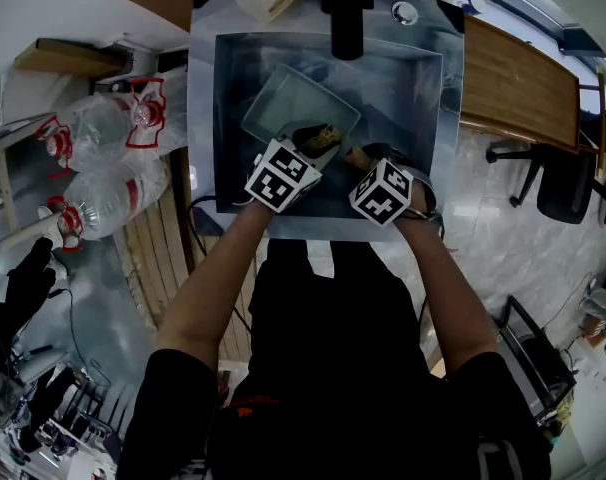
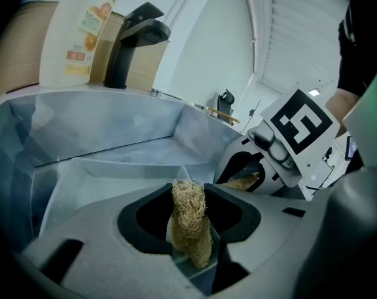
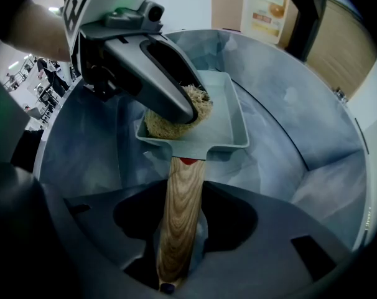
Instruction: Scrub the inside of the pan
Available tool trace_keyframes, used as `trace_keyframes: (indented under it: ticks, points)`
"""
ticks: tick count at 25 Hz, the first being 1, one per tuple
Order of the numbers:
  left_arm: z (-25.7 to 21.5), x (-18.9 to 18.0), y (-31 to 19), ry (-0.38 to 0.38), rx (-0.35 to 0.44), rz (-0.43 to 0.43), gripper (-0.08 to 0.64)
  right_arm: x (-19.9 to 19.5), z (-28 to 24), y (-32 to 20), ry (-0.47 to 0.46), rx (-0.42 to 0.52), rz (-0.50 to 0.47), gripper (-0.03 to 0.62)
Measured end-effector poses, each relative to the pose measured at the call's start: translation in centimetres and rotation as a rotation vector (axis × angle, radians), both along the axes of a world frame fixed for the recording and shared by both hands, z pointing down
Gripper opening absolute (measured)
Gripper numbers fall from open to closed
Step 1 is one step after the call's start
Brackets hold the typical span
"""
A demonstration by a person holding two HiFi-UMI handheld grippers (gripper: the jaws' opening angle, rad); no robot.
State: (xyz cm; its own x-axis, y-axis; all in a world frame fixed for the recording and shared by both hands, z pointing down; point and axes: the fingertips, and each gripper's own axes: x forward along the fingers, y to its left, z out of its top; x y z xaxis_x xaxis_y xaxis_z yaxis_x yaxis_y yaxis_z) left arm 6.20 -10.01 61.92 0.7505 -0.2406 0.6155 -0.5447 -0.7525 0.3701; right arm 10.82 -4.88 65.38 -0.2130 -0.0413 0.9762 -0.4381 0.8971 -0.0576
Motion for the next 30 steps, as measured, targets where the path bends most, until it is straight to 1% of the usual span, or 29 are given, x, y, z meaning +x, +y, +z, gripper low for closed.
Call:
trace_keyframes:
  ticks: [4,7,12,19,21,24,30]
  points:
    - [0.3,-0.4,-0.3,-0.023,-0.018,-0.004,0.16,0.0,-0.1,0.0,-0.001,0.001,-0.001,0.172]
    - [0.6,-1.5,-0.9,-0.063,-0.015,-0.024,0.16,0.0,0.0,0.1,0.002,-0.001,-0.002,0.172]
    - [0.8,-4.1,-2.7,-0.123,0.004,-0.09,0.16,0.0,0.0,0.1,0.006,-0.003,0.001,0.172]
    - [1.4,-7.5,-4.8,-0.244,-0.023,-0.158,0.16,0.0,0.0,0.1,0.013,-0.005,-0.002,0.172]
    - [1.7,-8.4,-5.3,-0.268,-0.04,-0.181,0.16,0.0,-0.1,0.1,0.014,-0.006,-0.002,0.172]
    - [2.0,-8.9,-5.9,-0.282,-0.051,-0.2,0.16,0.0,-0.1,0.1,0.014,-0.008,-0.002,0.172]
    - [2.6,-8.9,-5.9,-0.294,-0.062,-0.196,0.16,0.0,0.0,0.1,0.014,-0.009,0.001,0.172]
